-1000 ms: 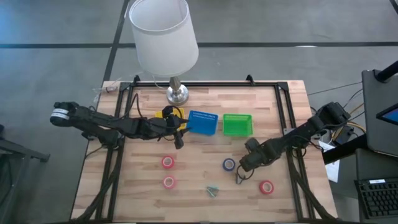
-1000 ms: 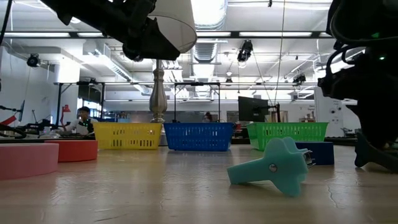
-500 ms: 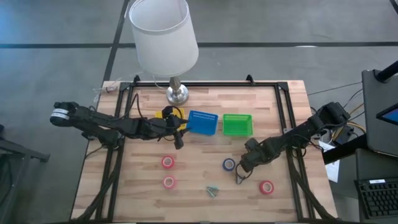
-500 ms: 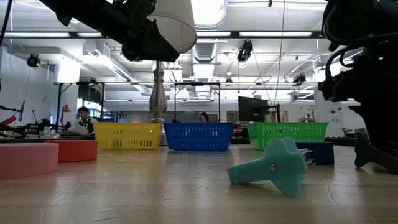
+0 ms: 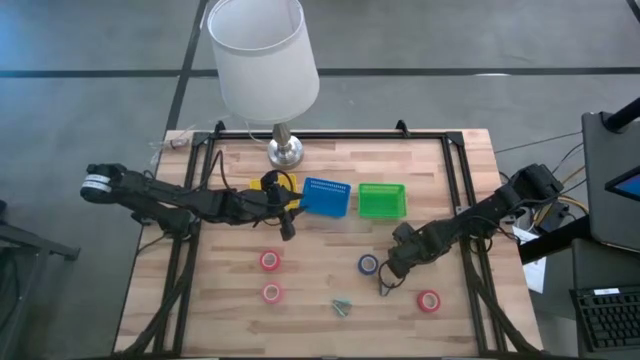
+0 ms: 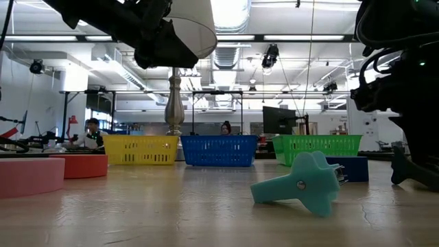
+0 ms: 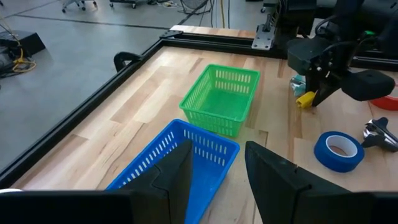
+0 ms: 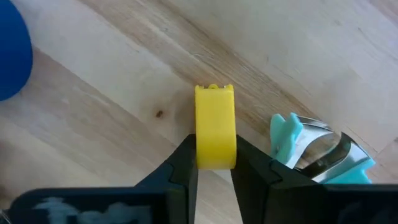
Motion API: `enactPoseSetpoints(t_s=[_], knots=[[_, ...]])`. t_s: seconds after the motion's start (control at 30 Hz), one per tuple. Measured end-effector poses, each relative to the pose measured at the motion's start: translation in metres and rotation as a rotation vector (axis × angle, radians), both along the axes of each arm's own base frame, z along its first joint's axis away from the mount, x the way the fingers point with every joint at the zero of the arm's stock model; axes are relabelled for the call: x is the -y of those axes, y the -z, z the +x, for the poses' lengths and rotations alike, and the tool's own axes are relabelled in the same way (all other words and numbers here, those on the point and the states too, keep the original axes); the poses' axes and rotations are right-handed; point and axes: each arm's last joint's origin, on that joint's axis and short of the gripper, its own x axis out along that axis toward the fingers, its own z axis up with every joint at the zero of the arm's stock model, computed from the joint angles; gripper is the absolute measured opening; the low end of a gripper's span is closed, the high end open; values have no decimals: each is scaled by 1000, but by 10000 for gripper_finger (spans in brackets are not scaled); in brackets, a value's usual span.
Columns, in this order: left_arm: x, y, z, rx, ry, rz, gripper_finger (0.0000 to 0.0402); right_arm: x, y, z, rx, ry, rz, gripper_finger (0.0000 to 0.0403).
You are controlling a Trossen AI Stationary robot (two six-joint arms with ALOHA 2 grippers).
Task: Pick and place Stapler, Stapler remover, tape
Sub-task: Put the yellow stapler into the yellow bin
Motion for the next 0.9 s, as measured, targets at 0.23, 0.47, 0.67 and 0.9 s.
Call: enactPoseSetpoints(t_s=[0.23,0.47,0.67,0.9], knots=[[4,3,2,-30,166,14,151,-1,0,3,32,-80,6,71],[12,12,16,-7,386,-1,151,-6,-11,14,99,-183,8,69],[15,36,36,-41,447,-22,152,-11,-29,34,253,-358,-105,73],[18,49,70,-58,462,-22,152,-18,-52,60,477,-626,-287,71]])
